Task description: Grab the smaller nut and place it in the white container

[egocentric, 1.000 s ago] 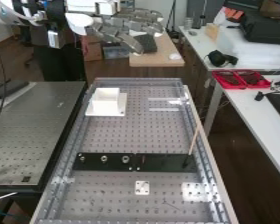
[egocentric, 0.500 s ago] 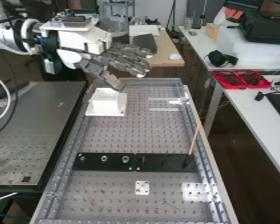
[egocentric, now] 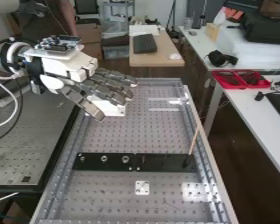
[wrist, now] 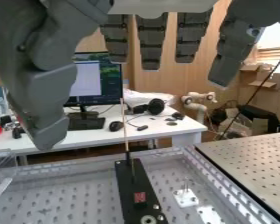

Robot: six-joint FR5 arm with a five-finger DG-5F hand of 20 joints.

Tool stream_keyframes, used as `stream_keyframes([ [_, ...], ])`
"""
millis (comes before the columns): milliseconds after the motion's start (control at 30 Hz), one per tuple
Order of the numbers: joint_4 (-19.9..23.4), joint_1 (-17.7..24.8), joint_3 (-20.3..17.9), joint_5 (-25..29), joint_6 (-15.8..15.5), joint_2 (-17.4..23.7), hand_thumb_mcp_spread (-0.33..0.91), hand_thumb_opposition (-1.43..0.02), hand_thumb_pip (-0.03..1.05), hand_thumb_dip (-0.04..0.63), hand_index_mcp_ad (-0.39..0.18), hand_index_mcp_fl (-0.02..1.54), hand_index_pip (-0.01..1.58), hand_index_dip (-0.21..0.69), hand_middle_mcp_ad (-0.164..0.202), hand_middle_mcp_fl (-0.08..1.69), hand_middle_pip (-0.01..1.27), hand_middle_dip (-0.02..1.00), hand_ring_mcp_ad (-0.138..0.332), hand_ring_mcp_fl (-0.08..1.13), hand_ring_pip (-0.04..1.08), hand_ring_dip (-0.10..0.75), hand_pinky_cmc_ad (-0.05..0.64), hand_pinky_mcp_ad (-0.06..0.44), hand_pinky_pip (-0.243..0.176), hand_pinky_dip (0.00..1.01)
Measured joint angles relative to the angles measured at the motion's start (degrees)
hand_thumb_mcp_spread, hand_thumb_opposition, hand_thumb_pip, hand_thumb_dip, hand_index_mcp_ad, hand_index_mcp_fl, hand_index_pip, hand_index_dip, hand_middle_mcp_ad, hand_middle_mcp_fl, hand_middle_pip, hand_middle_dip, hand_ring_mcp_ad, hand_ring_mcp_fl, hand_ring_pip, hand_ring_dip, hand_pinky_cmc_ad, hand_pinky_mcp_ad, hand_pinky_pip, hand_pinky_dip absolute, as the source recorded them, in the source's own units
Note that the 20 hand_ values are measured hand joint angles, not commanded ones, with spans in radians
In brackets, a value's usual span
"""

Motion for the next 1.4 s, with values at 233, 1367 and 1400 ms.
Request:
stream_keyframes([
  [233, 1.7, -5.16, -2.91, -6.22, -0.6, -1.09, 0.34, -0.79, 0.56, 0.159, -0.087, 0.05, 0.35, 0.079, 0.075, 0.04, 0.13, 0.29, 0.161, 0.0, 0.09, 0.129, 0.442, 0.346, -0.091, 0.44],
  [1367, 22.82, -15.49, -12.08, -19.39, -5.96, -11.14, 0.43, -0.83, 0.56, 0.175, -0.134, 0.07, 1.39, 0.079, 0.07, 0.1, 0.13, 0.29, 0.131, 0.0, 0.1, 0.127, 0.398, 0.328, -0.047, 0.3],
  [1400, 22.95, -15.51, -12.12, -19.47, -6.02, -11.25, 0.43, -0.83, 0.56, 0.175, -0.136, 0.08, 1.41, 0.079, 0.07, 0.11, 0.13, 0.29, 0.131, 0.0, 0.1, 0.127, 0.401, 0.326, -0.044, 0.29],
])
